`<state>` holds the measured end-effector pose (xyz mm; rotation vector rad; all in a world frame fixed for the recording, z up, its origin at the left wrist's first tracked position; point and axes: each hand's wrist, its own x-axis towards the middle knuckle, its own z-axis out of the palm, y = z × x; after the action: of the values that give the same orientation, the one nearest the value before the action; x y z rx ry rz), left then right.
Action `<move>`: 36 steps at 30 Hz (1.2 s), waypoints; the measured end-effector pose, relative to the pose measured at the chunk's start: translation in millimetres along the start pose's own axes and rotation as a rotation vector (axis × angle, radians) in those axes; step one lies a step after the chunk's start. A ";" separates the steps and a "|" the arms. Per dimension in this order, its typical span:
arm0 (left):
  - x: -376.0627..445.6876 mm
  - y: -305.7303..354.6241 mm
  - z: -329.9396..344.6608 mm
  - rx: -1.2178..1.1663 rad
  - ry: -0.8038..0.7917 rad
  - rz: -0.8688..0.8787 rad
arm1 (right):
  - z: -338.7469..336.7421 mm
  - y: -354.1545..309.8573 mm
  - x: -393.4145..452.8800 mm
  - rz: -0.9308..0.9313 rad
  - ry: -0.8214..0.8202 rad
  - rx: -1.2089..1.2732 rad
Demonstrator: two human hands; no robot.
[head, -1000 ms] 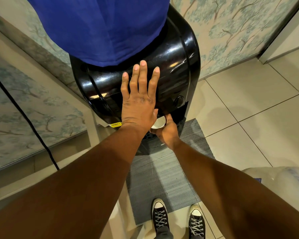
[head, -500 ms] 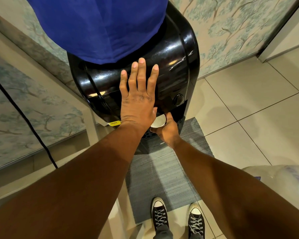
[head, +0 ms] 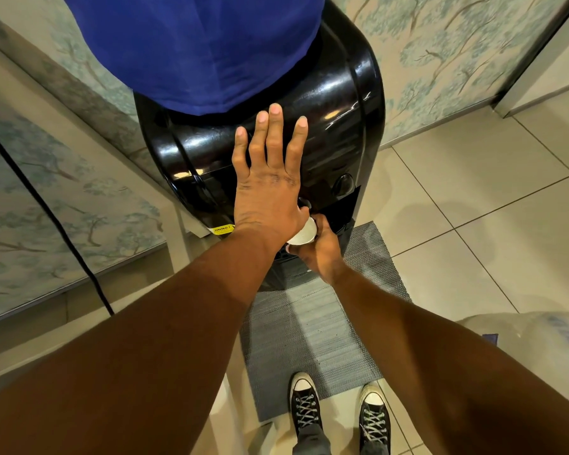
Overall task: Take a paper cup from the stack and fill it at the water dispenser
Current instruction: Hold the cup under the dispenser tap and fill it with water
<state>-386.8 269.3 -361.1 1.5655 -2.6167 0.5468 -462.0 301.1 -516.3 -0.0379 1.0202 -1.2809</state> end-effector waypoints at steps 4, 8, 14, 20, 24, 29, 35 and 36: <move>0.0 0.0 -3.7 -0.012 -0.034 0.006 | -5.7 5.1 -6.2 -0.117 -0.012 -0.186; -0.7 1.0 -7.2 -0.026 -0.063 0.012 | -8.9 6.3 -17.2 -0.090 -0.026 -0.091; -0.6 -0.2 -23.5 -0.082 -0.133 0.015 | -6.1 -4.2 -46.6 0.124 0.025 0.026; -1.2 -1.8 -47.6 -0.099 -0.229 0.030 | -7.6 -12.0 -84.8 0.151 -0.046 -0.178; -0.6 -8.7 -66.1 -0.113 -0.307 0.058 | 7.2 -25.7 -107.4 0.142 -0.091 -0.241; -5.8 -25.1 -84.8 -0.319 -0.314 0.039 | 22.5 -46.1 -132.2 -0.024 -0.218 -0.616; -28.2 -50.2 -108.4 -0.557 -0.308 -0.080 | 45.3 -78.4 -162.7 -0.211 -0.174 -1.013; -31.4 -53.5 -113.8 -0.600 -0.331 -0.100 | 49.6 -83.6 -167.1 -0.232 -0.172 -1.037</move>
<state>-341.4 309.4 -246.6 1.6498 -2.5268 -0.5064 -483.0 380.5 -341.3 -1.0613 1.4544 -0.8033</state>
